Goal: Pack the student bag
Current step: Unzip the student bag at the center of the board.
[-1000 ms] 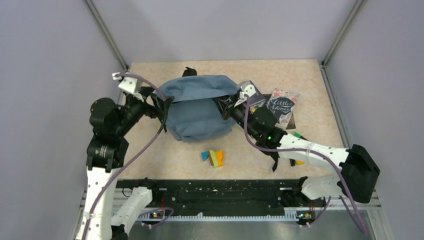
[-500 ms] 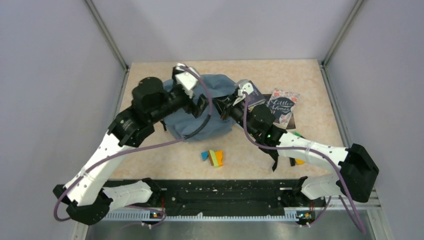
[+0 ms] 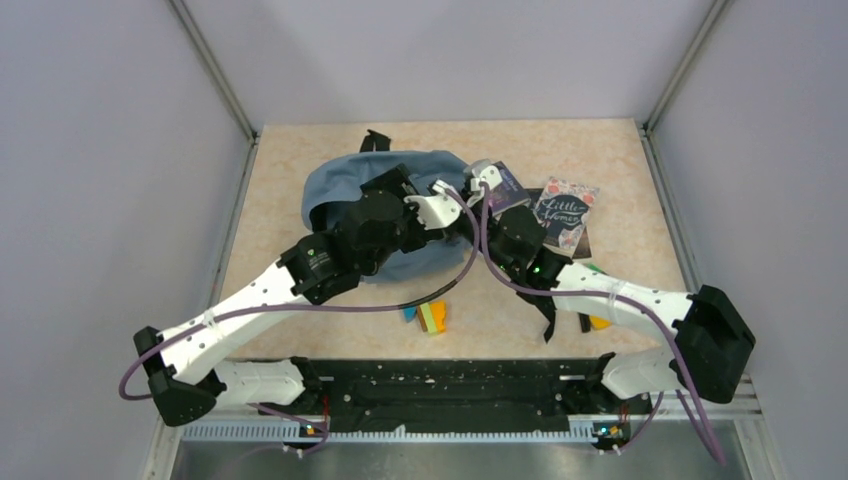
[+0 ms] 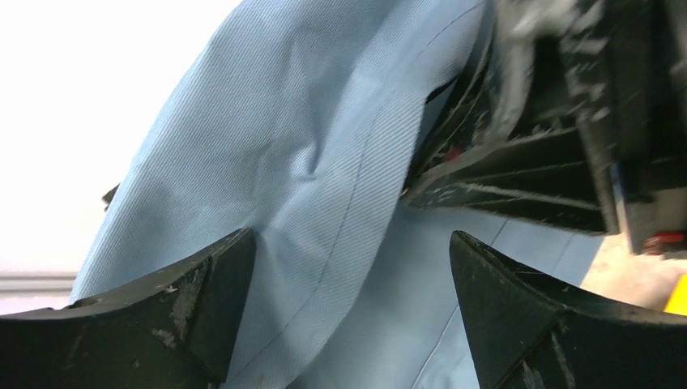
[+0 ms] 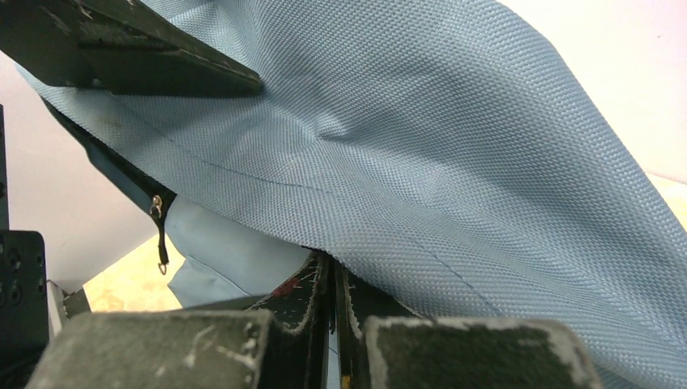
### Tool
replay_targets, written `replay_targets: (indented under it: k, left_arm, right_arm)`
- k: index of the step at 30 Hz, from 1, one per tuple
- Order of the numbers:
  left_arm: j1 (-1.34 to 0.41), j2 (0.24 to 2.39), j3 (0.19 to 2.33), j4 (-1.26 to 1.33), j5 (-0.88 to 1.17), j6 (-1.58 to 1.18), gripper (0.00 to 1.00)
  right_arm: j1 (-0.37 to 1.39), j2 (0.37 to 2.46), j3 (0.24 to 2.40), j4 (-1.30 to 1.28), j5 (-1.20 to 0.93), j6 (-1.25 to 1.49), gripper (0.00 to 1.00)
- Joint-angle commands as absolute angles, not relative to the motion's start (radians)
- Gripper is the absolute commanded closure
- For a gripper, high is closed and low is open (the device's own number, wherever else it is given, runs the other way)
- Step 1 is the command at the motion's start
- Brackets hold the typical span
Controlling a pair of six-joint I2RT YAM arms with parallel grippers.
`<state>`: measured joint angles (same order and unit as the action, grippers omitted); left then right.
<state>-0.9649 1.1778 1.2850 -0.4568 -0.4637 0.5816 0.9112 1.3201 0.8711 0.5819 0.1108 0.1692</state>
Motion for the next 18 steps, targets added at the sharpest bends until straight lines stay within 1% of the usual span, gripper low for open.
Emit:
replay_targets:
  k: [1, 5, 8, 11, 18]
  left_arm:
    - [-0.965, 1.119, 1.232, -0.362, -0.601, 0.645, 0.05]
    - [-0.965, 1.098, 1.186, -0.294, -0.674, 0.660, 0.05]
    - [-0.965, 1.077, 1.155, -0.252, -0.686, 0.671, 0.12]
    - [-0.963, 1.070, 1.130, -0.199, -0.727, 0.691, 0.28]
    - [-0.960, 1.060, 1.121, -0.140, -0.777, 0.695, 0.74]
  right_arm:
    - [0.900, 1.322, 0.904, 0.596, 0.103, 0.181, 1.00]
    - [0.899, 1.320, 0.903, 0.598, 0.100, 0.185, 1.00]
    - [0.900, 1.319, 0.900, 0.601, 0.094, 0.195, 1.00]
    - [0.900, 1.314, 0.895, 0.603, 0.082, 0.207, 1.00]
    - [0.900, 1.265, 0.850, 0.622, 0.069, 0.236, 1.00]
